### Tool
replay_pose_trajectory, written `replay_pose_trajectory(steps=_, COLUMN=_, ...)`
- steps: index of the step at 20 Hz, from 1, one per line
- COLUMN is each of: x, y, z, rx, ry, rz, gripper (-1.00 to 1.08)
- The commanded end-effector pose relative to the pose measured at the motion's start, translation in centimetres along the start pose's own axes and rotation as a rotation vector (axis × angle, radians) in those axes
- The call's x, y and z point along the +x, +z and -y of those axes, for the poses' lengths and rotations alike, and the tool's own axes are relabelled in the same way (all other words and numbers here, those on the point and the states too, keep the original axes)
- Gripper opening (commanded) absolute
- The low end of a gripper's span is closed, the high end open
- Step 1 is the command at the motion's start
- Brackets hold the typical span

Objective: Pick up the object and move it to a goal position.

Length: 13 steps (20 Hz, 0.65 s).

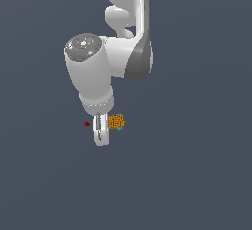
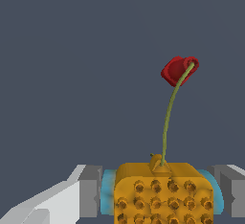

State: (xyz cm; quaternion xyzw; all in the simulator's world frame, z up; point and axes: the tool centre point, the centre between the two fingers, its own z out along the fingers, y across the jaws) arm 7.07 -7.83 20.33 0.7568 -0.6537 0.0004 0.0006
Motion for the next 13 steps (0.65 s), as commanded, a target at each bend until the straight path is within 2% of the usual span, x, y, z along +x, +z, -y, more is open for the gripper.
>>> replay_pose_trajectory(steps=1, x=0.34, y=-0.69, z=0.56, rx=0.000, ry=-0.001, rz=0.000, gripper=-1.00)
replay_pose_trajectory(steps=13, x=0.79, y=-1.46, z=1.31, rx=0.000, ry=-0.001, rz=0.001, gripper=-1.00)
